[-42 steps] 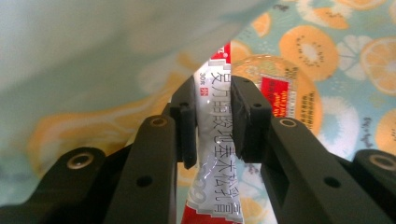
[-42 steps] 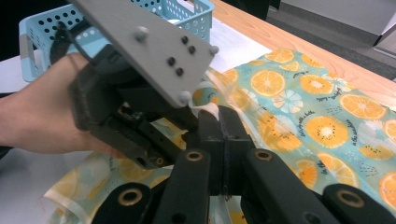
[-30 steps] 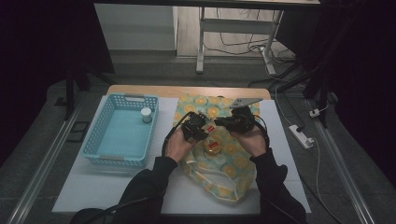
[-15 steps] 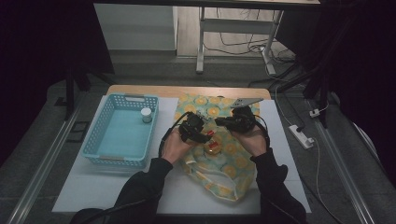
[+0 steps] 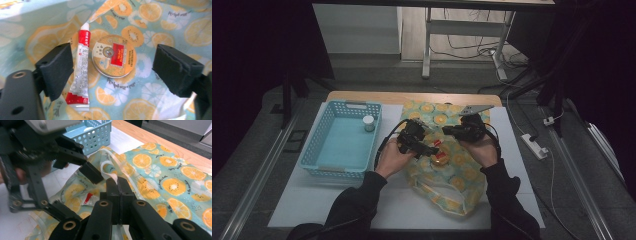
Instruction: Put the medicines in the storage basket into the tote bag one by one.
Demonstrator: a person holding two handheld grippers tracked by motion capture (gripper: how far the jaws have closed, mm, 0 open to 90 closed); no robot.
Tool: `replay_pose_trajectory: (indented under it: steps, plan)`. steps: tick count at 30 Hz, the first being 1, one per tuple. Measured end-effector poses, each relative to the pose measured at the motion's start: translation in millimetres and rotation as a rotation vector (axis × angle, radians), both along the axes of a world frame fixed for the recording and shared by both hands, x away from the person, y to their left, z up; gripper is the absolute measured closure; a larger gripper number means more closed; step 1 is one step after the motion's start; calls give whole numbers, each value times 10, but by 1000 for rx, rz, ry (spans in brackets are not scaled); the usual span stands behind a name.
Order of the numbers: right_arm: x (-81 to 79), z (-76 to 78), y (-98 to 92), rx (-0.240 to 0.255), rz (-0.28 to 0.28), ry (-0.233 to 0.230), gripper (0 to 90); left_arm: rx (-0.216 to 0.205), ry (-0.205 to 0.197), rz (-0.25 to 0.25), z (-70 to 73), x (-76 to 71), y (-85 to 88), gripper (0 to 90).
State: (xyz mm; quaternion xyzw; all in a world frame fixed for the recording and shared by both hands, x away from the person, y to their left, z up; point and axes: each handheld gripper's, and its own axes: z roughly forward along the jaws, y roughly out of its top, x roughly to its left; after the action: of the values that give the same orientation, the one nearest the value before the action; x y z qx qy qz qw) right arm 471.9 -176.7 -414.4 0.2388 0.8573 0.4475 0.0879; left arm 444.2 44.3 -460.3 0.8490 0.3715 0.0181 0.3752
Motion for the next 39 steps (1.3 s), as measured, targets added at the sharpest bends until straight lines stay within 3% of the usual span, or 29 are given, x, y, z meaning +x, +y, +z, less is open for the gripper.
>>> replay_pose_trajectory:
  steps: [7,20,30,39]
  plan:
    - [0,6,-11,3,-2,0,900,-49,-2,-20,58,-59,112,59]
    - [-9,7,6,3,6,-1,900,-30,-50,-73,125,-165,337,19]
    - [-15,18,6,3,10,-2,900,-33,-56,-64,160,-210,554,14]
    - [-18,20,11,2,11,-5,900,-8,-83,-28,175,-245,738,15]
